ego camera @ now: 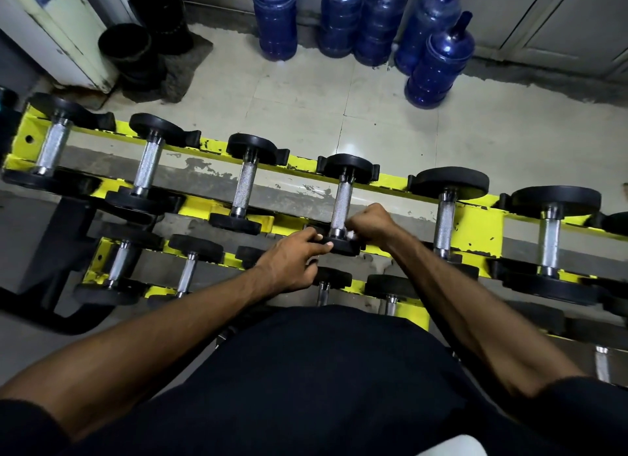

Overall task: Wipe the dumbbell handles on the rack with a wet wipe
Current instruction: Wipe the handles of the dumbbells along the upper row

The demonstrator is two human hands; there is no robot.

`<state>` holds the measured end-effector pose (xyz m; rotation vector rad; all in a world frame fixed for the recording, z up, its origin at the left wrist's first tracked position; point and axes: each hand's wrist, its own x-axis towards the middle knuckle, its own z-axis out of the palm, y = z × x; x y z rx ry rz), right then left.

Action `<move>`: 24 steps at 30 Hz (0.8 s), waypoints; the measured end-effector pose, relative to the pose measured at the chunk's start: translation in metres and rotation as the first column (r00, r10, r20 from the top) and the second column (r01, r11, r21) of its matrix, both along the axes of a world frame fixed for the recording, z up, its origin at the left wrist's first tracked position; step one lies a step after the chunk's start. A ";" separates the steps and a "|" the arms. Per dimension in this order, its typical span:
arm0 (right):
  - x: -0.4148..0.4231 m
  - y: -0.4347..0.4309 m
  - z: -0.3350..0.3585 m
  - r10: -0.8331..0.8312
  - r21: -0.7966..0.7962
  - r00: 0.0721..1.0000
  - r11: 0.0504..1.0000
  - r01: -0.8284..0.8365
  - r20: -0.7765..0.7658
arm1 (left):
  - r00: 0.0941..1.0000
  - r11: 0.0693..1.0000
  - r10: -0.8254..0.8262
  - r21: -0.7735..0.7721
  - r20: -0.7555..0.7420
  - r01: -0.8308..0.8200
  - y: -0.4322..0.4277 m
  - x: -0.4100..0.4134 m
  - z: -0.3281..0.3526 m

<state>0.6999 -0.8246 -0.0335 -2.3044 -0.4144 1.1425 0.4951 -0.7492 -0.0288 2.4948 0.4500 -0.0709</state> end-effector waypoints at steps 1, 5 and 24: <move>0.002 0.002 0.003 -0.057 -0.006 0.995 0.998 0.057 -0.086 | 1.000 1.000 0.002 0.001 -0.001 -0.002 0.000 0.000 -0.001; 0.004 -0.004 0.005 -0.137 -0.020 0.955 0.990 0.136 -0.263 | 1.000 1.000 0.010 0.011 0.005 -0.010 -0.001 -0.001 -0.001; 0.005 -0.063 0.029 -0.269 0.243 0.772 0.845 0.476 -0.576 | 0.975 0.978 0.207 -0.020 0.079 -0.206 -0.030 0.016 0.021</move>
